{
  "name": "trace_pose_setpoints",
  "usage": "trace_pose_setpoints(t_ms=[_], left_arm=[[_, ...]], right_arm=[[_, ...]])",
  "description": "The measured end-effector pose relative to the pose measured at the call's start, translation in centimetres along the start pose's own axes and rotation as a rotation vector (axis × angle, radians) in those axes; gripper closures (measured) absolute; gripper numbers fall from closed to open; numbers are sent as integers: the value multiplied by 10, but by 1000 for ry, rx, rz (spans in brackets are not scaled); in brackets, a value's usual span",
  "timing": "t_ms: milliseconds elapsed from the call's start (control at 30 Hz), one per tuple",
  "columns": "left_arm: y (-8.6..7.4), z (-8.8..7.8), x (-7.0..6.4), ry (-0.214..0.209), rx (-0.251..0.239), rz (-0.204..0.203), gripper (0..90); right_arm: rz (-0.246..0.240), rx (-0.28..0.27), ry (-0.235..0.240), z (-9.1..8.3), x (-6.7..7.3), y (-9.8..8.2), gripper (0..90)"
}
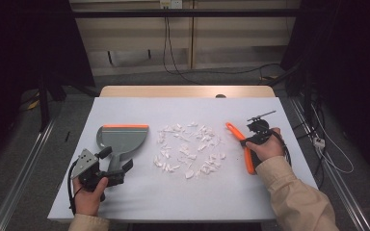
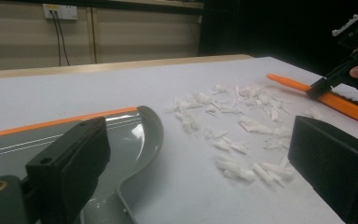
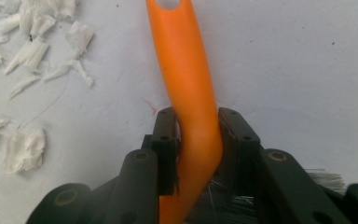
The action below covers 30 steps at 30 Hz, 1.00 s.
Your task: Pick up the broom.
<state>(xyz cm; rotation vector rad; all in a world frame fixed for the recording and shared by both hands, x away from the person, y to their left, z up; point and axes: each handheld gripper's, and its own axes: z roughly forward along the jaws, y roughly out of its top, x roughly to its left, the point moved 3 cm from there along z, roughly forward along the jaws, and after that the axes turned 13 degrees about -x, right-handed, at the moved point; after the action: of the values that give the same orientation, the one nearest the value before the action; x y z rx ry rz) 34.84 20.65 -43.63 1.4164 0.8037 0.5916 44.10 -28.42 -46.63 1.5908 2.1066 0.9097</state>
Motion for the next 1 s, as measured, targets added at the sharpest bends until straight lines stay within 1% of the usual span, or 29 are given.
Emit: trace_pose_setpoints(t_ms=[67,100,133,167,200,233,267,300,333,367,400,433,467,500,533,567,600,633,667,700,733,800,833,867,900,933,967,1000], left_arm=[[0,0,-1,-2,0,3,52],[0,0,-1,-2,4,8,52],[0,1,-1,-3,5,8,52],[0,0,-2,-3,4,4,52],[0,0,-2,-3,3,3,52],[0,0,-2,-2,2,4,52],[0,0,-2,-1,1,3,52],[0,0,-2,0,-1,1,52],[1,-1,-2,1,-1,4,52],[1,0,-2,3,-5,-1,52],[1,0,-2,6,-5,2,52],[1,1,-2,10,-5,5,52],[1,2,-1,14,-8,0,52],[2,2,-1,16,-9,-1,52],[2,3,-1,19,-12,-1,52],[3,3,-2,21,-16,-3,51],[4,4,-3,20,-17,0,51],[5,4,-3,18,-15,7,51],[5,4,-4,18,-18,6,51],[6,5,-6,17,-24,-1,51],[8,7,-8,14,-23,10,52],[9,7,-10,9,-22,14,52],[11,9,-12,4,-29,12,52],[12,9,-13,0,-26,19,52],[13,11,-16,-7,-30,15,51],[13,12,-17,-13,-26,22,51],[14,13,-19,-17,-24,24,51],[14,15,-21,-21,-23,20,51]], right_arm=[[1,-44,3,-3,-2,3,701],[6,-57,4,-4,-2,4,701],[6,-57,4,-4,-2,4,701],[6,-88,14,-8,-3,6,702],[6,-88,14,-8,-3,6,702],[11,-107,20,-11,-3,6,702],[15,-150,31,-16,-3,8,702],[17,-174,36,-18,-3,8,703],[17,-174,36,-18,-3,8,703],[15,-226,54,-24,-3,10,704],[15,-253,65,-28,-3,10,704],[15,-253,65,-28,-3,10,704],[19,-277,69,-32,-2,10,705],[9,-345,92,-40,-1,10,705],[9,-345,92,-40,-1,10,705],[12,-396,109,-48,0,6,706],[5,-421,115,-52,0,5,706],[5,-421,115,-52,0,5,706],[5,-472,126,-59,0,1,706],[5,-472,126,-59,0,1,706],[29,-518,150,-66,-2,-3,706],[55,-557,174,-72,-5,-5,707],[55,-579,185,-75,-6,-6,707],[54,-600,192,-79,-6,-6,708],[52,-621,193,-82,-7,-5,709],[52,-621,193,-82,-7,-5,709],[63,-650,193,-88,-9,-5,710],[63,-650,193,-88,-9,-5,710]])
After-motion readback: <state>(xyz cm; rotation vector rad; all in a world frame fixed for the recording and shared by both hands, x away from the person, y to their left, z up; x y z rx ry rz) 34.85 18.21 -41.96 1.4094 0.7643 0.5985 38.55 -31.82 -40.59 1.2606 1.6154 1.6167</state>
